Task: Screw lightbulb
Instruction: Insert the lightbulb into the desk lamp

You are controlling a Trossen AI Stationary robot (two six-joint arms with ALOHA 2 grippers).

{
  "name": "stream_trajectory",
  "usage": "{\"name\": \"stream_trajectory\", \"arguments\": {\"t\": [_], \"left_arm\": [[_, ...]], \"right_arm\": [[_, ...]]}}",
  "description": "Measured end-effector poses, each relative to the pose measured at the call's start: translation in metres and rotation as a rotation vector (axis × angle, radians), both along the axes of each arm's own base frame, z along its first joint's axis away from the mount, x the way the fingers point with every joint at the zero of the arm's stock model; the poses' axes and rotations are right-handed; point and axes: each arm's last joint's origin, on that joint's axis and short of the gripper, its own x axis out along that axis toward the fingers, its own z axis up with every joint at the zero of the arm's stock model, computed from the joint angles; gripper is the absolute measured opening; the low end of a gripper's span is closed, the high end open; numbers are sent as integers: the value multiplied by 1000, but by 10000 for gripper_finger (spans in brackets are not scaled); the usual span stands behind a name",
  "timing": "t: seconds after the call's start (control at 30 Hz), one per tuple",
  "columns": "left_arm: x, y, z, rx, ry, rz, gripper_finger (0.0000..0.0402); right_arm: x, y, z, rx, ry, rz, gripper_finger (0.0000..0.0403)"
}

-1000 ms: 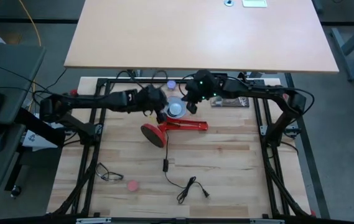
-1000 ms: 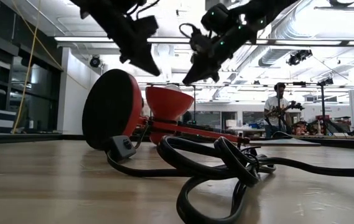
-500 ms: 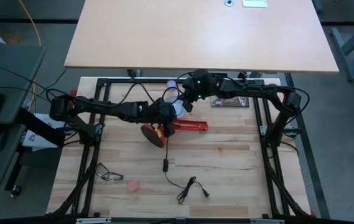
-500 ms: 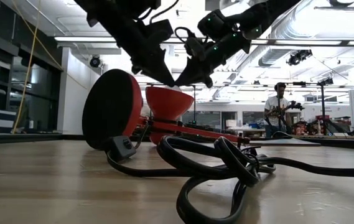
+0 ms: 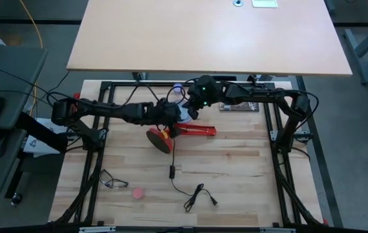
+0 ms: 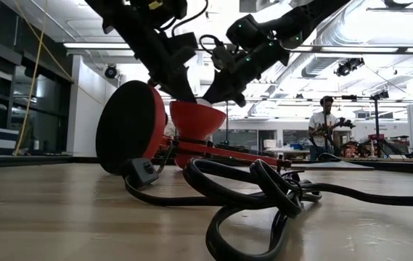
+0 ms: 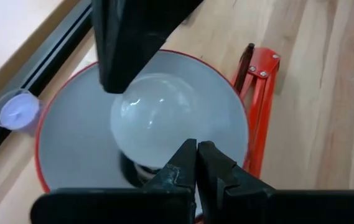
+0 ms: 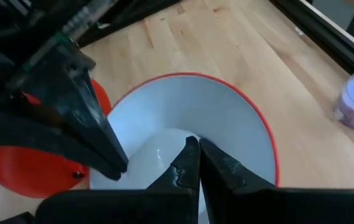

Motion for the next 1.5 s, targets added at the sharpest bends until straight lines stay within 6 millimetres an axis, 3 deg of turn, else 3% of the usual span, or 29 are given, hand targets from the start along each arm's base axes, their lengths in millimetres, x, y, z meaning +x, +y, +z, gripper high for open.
{"name": "stream_trajectory", "arguments": {"t": [0.47, 0.77, 0.9, 1.13, 1.23, 1.33, 1.5], "left_arm": [[-8, 31, 1, 103, 67, 23, 0], [-16, 54, 3, 168, 93, 101, 0], [-25, 58, 19, 198, 58, 123, 0], [-41, 45, 50, 117, -76, 47, 0], [-42, 37, 54, 40, -121, -34, 0], [-40, 27, 49, -14, -125, -88, 0], [-40, 2, 15, -123, -133, -125, 0]], "right_arm": [[-5, 6, -5, 55, 90, -24, 0], [1, 33, -2, 86, 85, 69, 0], [0, 41, 5, 47, 73, 93, 0], [-11, 28, 25, -24, 23, 35, 0], [-17, 20, 33, -48, 9, 3, 0], [-22, 12, 36, -64, 9, -10, 0], [-27, 3, 35, -52, 18, 7, 0]]}}
